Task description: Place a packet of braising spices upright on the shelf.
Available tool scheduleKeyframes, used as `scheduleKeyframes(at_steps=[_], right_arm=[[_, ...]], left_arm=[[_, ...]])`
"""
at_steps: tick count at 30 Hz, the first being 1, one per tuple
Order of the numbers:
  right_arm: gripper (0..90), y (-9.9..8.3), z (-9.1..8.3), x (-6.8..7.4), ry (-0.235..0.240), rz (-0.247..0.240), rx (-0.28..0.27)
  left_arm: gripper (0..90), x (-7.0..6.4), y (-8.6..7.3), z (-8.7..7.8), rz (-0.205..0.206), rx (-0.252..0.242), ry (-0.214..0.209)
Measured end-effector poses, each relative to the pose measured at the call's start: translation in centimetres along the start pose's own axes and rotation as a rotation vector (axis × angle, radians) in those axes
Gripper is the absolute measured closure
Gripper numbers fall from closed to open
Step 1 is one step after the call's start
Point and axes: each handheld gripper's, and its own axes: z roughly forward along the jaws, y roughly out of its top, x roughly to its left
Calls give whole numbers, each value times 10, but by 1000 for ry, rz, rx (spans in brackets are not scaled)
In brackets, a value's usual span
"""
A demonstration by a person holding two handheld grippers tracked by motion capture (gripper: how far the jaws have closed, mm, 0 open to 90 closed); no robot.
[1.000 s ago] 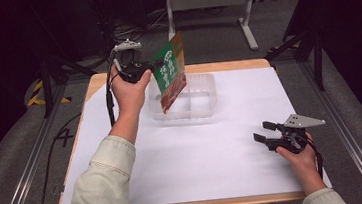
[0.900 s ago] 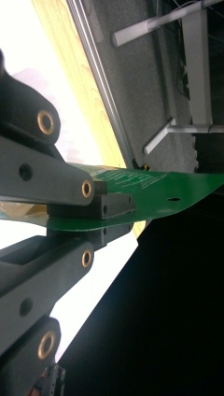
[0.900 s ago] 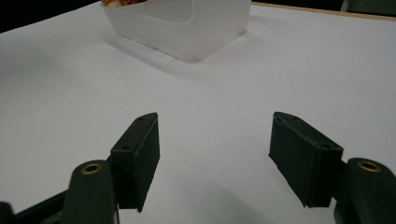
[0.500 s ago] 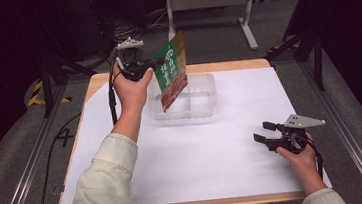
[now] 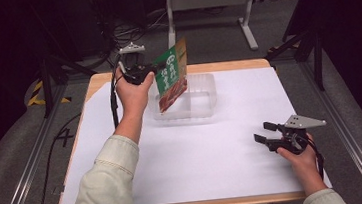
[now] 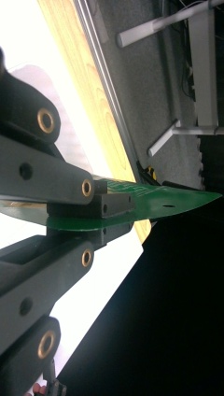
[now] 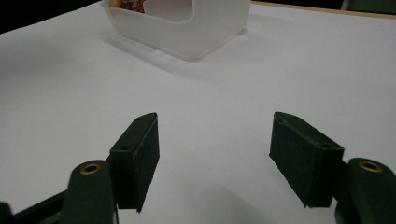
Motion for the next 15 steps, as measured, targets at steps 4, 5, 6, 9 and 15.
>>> scheduleKeyframes(at_steps=[4,5,6,9,15], right_arm=[[330,0,1,0,2,1,3],[330,0,1,0,3,2,6],[329,0,2,1,4,0,4],[329,0,2,0,4,4,5],[327,0,4,1,9,1,10]], left_arm=[[898,2,-3,1,-8,1,-5],[898,2,-4,1,-6,0,-5],[897,2,-5,1,-15,2,-2],[896,3,-9,3,-23,3,0],[889,10,-16,2,-51,-10,7]])
